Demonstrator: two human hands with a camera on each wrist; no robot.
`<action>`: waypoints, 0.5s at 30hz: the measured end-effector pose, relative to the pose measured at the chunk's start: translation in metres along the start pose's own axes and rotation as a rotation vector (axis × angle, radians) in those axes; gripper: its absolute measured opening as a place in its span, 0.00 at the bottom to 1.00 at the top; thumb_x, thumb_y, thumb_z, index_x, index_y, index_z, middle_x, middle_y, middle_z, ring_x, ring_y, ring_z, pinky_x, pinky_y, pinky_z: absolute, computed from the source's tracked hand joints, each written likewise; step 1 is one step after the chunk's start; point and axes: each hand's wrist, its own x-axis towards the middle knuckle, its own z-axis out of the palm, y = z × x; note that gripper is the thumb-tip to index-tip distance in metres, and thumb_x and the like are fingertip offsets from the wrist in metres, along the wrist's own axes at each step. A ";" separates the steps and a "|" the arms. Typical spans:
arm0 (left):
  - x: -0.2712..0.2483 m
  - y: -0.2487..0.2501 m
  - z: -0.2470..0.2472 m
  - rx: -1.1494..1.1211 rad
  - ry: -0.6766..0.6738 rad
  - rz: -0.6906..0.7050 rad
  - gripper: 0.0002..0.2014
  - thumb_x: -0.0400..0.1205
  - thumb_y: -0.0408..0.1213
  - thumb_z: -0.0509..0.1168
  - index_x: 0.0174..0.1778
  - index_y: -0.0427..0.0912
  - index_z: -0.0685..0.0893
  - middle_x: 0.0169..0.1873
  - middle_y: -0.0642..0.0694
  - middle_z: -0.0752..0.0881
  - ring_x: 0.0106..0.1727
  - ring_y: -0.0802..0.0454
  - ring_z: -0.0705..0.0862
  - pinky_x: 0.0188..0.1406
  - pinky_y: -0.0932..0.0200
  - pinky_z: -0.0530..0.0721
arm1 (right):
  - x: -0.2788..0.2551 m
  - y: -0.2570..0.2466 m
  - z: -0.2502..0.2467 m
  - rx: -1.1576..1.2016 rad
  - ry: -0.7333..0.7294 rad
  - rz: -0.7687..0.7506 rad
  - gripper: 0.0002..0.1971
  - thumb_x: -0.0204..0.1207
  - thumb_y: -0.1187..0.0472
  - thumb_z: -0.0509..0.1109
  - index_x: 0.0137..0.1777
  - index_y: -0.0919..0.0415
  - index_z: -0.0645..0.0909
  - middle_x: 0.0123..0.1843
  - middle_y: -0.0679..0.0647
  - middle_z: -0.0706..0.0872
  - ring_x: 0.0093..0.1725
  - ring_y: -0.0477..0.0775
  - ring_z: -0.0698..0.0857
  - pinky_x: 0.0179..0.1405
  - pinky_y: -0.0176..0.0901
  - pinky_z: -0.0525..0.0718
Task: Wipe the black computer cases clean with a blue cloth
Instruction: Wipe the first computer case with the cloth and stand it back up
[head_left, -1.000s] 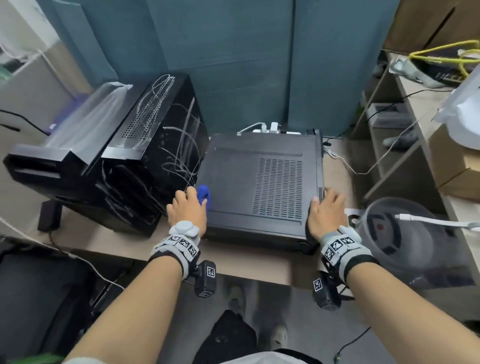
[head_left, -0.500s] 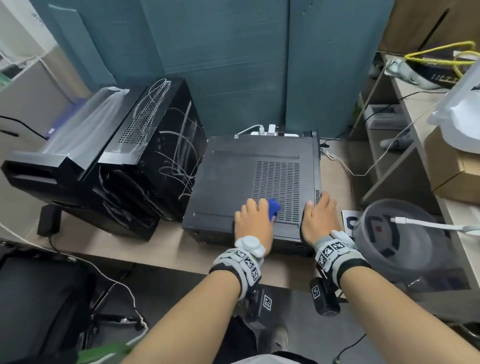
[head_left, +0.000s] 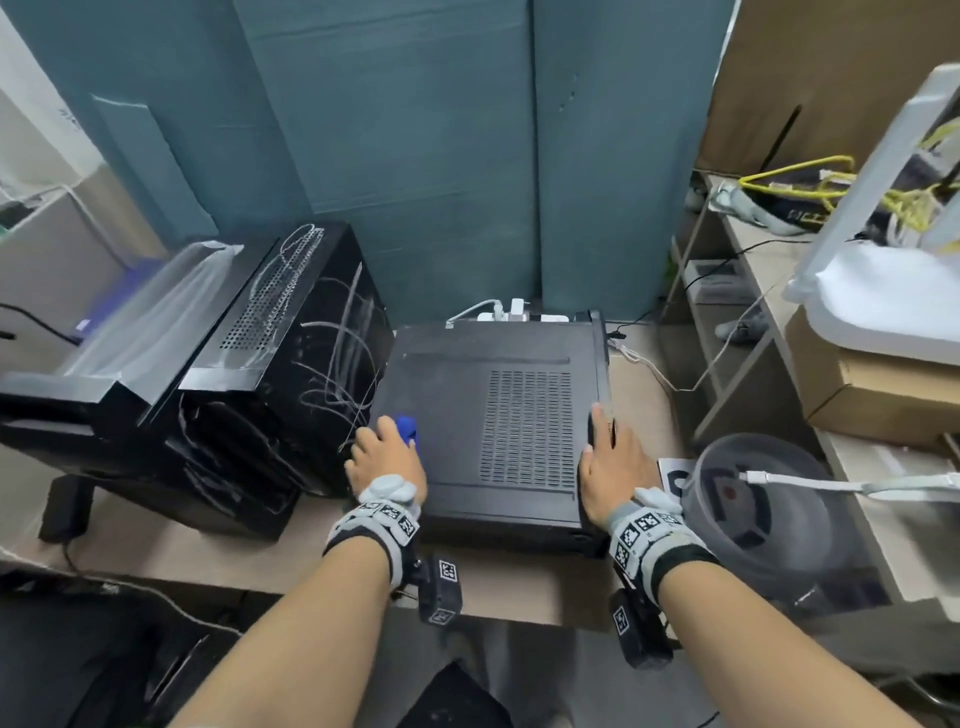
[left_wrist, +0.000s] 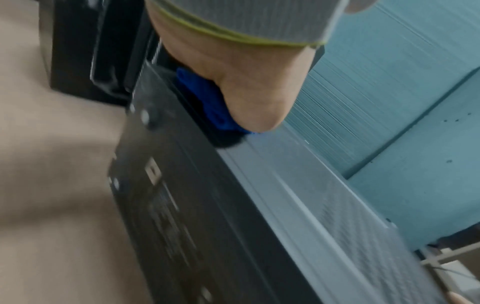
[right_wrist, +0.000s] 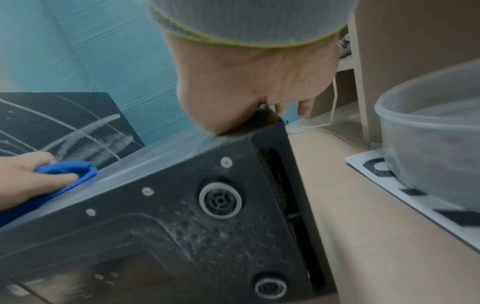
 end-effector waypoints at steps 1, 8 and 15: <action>-0.007 0.016 -0.001 -0.004 -0.025 0.038 0.18 0.84 0.51 0.65 0.62 0.45 0.71 0.58 0.39 0.77 0.58 0.38 0.82 0.55 0.44 0.78 | 0.003 0.000 -0.002 -0.035 -0.006 -0.042 0.31 0.87 0.51 0.54 0.89 0.52 0.51 0.79 0.59 0.68 0.75 0.62 0.73 0.70 0.58 0.77; -0.036 0.073 -0.002 -0.011 -0.185 0.480 0.15 0.84 0.49 0.66 0.61 0.47 0.74 0.54 0.43 0.77 0.52 0.39 0.80 0.51 0.47 0.77 | 0.035 -0.003 0.005 -0.078 -0.115 -0.175 0.32 0.89 0.50 0.45 0.91 0.53 0.42 0.92 0.52 0.42 0.91 0.55 0.43 0.88 0.59 0.51; 0.060 0.017 0.007 -0.026 -0.053 0.178 0.17 0.84 0.51 0.66 0.60 0.44 0.73 0.57 0.38 0.79 0.57 0.36 0.82 0.54 0.43 0.77 | 0.054 -0.009 0.008 -0.076 -0.150 -0.215 0.33 0.89 0.49 0.42 0.91 0.52 0.37 0.92 0.49 0.36 0.90 0.51 0.38 0.89 0.60 0.46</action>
